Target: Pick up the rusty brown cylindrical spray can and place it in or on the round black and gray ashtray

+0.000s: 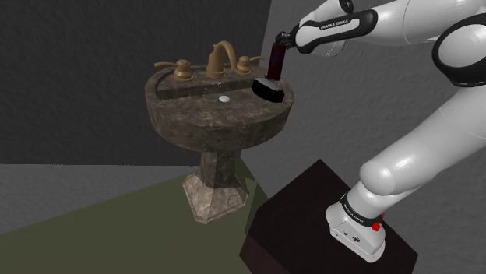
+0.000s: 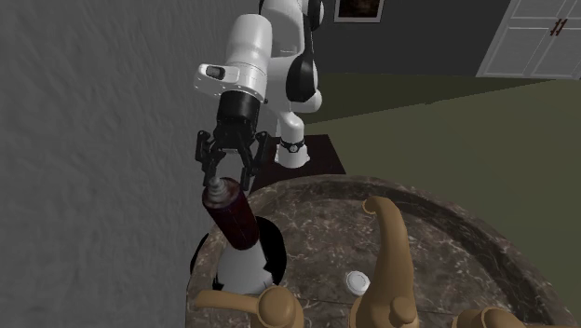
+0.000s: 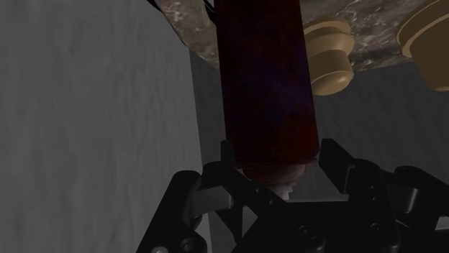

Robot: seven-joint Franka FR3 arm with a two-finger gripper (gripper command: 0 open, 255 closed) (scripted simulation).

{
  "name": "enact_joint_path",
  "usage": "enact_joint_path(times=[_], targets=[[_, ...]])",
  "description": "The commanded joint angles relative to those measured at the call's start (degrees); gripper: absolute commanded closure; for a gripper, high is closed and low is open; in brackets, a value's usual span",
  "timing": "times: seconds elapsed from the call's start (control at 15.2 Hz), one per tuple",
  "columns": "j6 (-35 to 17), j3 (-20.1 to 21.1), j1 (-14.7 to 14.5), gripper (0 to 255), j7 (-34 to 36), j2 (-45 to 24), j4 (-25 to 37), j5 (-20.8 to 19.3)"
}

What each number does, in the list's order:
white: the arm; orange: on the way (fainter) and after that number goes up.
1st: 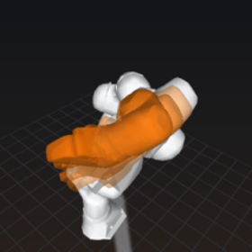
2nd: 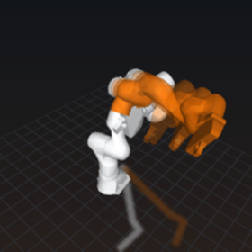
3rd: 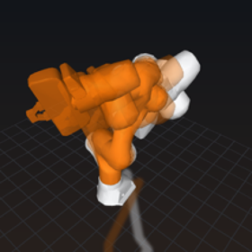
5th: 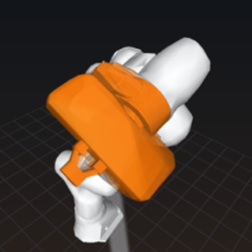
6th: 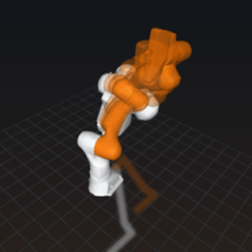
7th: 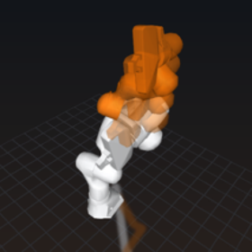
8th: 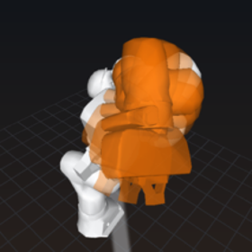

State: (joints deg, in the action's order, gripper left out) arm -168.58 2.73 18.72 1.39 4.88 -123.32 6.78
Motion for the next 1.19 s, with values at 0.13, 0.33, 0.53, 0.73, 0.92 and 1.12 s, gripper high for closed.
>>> enact_joint_path(times=[0.13,0.33,0.53,0.73,0.92,1.12], targets=[[-3.1,-0.1,-0.3,255,-1.1,-1.1,-1.9,1.1],[-5.5,-0.2,-0.6,255,-2.1,-2.1,-3.2,2.2],[-5.5,-0.2,-0.6,255,-2.1,-2.1,-3.2,2.2],[-5.5,-0.2,-0.6,255,-2.1,-2.1,-3.2,2.2],[-5.5,-0.2,-0.7,0,-2.2,-2.2,-3.2,2.3],[-5.6,-0.2,-0.7,0,-2.3,-2.2,-3.3,2.3]])
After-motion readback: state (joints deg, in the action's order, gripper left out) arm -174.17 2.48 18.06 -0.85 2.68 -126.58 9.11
